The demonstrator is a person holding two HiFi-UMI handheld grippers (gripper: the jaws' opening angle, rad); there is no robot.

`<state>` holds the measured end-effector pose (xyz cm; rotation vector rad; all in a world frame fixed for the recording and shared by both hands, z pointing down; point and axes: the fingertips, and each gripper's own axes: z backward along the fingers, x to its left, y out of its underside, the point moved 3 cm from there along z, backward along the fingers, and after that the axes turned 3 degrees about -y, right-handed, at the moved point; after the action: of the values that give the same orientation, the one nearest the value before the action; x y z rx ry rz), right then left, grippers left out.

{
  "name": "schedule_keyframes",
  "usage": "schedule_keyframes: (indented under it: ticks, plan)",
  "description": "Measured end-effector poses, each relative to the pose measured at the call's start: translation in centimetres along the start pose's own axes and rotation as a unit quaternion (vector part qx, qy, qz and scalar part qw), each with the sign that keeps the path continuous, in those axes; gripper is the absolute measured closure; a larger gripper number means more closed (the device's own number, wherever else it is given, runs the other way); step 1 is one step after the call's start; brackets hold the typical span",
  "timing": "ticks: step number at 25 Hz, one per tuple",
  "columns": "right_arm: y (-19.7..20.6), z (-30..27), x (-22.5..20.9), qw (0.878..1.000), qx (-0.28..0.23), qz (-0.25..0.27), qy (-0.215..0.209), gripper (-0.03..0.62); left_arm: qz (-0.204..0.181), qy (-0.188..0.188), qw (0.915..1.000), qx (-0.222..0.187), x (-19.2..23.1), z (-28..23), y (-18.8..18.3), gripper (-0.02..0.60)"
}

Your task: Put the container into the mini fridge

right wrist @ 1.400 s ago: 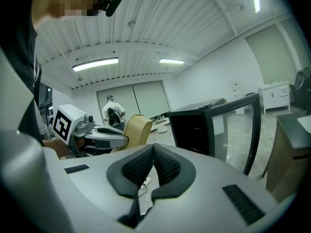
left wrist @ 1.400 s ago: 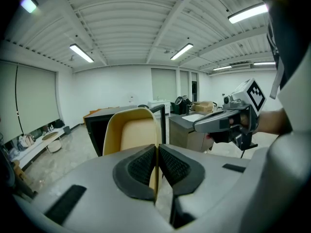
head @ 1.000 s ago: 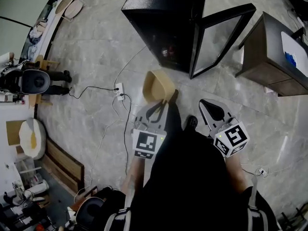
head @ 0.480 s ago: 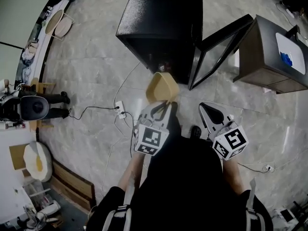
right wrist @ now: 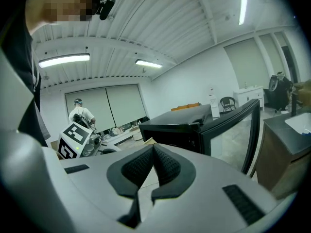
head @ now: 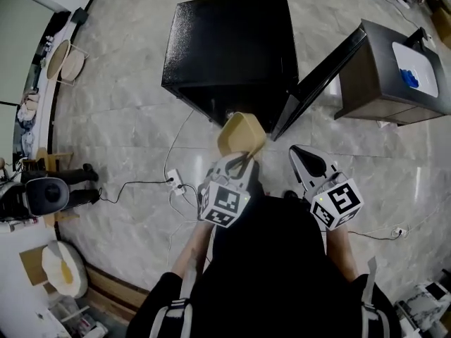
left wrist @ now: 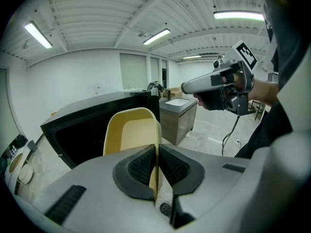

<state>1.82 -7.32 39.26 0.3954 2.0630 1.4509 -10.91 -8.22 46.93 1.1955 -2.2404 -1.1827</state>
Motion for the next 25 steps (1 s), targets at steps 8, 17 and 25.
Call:
schedule_keyframes:
  ticks: [8,17,25]
  plan:
    - [0.0,-3.4,-0.1,0.998,0.000,-0.019,0.056,0.577,-0.055,0.055,0.9962,0.039,3.7,-3.6,3.4,0.534]
    - [2.0,-3.8,0.5,0.994,0.025,-0.047,0.097,0.577,-0.160,0.090,0.9786,0.094,5.6,-8.4,7.5,0.535]
    - [3.1,-4.0,0.3,0.990,0.048,-0.059,0.118,0.577,-0.222,0.087,0.9638,0.120,8.3,-14.0,10.0,0.535]
